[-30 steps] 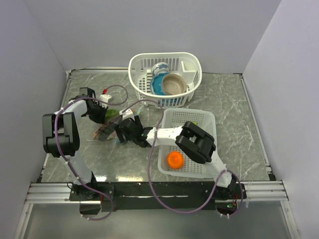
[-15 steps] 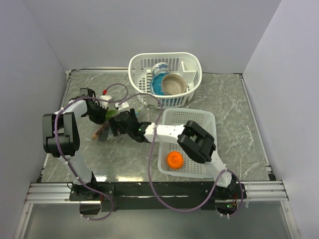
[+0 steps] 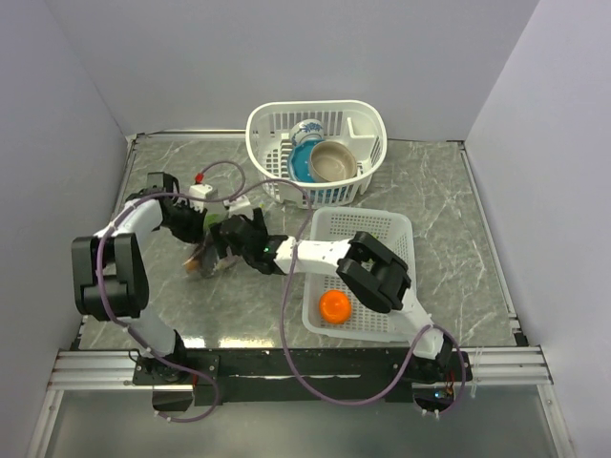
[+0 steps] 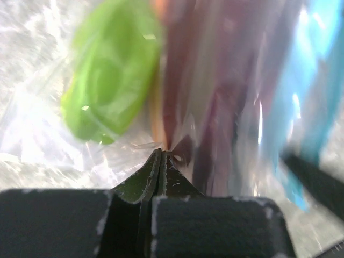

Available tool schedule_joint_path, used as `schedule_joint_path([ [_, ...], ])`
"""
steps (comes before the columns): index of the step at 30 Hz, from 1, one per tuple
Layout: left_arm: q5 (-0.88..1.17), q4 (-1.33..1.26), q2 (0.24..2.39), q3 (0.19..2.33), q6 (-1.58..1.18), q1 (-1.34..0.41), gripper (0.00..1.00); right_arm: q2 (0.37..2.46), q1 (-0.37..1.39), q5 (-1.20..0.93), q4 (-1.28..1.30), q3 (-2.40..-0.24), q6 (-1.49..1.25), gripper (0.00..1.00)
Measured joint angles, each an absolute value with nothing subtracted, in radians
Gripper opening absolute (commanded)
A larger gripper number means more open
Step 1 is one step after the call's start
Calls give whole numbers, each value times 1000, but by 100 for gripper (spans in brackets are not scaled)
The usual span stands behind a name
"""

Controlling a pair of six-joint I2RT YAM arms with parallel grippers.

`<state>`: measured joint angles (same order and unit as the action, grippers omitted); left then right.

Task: Open the zip-top bag and remove the fake food

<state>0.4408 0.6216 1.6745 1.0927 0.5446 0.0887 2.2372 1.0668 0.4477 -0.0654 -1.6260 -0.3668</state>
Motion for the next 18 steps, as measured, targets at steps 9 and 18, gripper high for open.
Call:
schedule_joint_path([
  [9, 500, 722, 1612, 1075, 567, 127, 1, 2193, 1063, 470, -85, -1449, -449, 96],
  [18, 526, 730, 1613, 1075, 563, 134, 1, 2199, 1062, 436, -27, -1502, -423, 61],
])
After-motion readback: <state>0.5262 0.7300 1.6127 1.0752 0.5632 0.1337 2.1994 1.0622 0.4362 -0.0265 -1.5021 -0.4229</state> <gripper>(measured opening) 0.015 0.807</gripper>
